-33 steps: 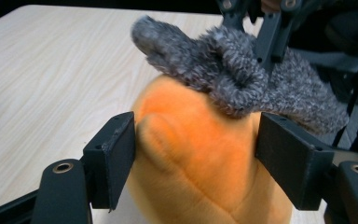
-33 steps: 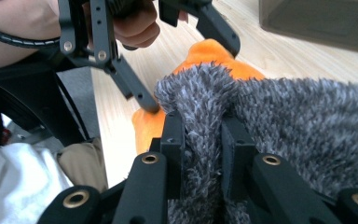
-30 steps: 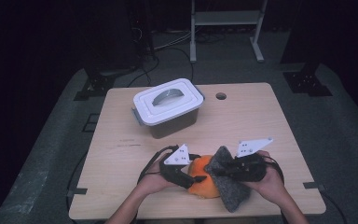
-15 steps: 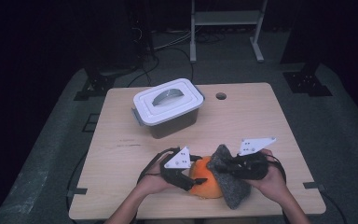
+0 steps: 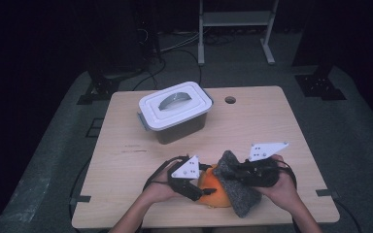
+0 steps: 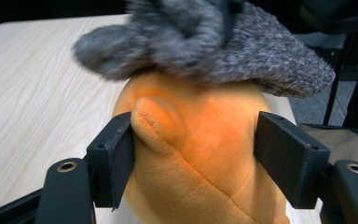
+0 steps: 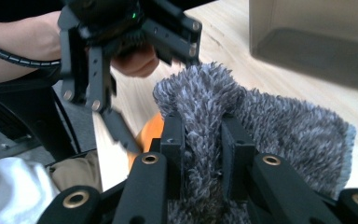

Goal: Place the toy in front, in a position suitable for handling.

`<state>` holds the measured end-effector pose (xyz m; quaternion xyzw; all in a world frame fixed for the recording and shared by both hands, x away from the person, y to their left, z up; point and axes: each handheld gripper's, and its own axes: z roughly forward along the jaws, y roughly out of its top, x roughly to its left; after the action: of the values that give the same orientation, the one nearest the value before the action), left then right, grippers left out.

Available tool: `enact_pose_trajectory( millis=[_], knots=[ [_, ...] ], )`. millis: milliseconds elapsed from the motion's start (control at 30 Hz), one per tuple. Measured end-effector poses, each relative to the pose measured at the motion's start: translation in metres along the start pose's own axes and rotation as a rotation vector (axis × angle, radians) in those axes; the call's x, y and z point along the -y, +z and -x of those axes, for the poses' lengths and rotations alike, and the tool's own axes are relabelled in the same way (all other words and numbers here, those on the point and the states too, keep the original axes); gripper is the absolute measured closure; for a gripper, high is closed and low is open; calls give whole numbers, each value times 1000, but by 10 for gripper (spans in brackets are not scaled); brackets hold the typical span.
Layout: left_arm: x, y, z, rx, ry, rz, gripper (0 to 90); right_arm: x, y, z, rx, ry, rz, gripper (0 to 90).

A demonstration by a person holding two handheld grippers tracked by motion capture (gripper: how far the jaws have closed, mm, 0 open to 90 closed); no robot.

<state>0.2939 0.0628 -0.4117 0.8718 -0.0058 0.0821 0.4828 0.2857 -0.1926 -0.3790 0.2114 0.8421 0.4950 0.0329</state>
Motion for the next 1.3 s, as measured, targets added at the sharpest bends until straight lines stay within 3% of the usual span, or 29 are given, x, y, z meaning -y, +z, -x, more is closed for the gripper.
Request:
enact_pose_trajectory(
  millis=[33,133,500,567,733,800,867,1000,1300],
  knots=[
    [-1,0,1,0,17,-3,303,-2,1,-1,7,-11,2,732],
    [-1,0,2,-5,18,-9,303,-2,4,0,11,-17,-7,732],
    [2,0,-3,-16,-14,-18,284,26,-7,23,15,78,-3,730],
    [0,1,-3,-14,-24,-32,234,27,-6,23,17,88,0,730],
    [-3,5,-4,-15,-104,-35,129,22,1,17,29,75,-2,730],
    [-2,4,-7,-22,-134,-23,137,20,3,14,17,65,-4,730],
    [0,3,-8,-30,-105,-38,208,19,5,11,2,56,-8,730],
    [5,0,-10,-17,-106,-33,303,20,3,13,-6,51,-7,730],
    [12,-7,-14,13,-141,-31,272,32,-6,24,-1,95,-16,727]
  ],
)
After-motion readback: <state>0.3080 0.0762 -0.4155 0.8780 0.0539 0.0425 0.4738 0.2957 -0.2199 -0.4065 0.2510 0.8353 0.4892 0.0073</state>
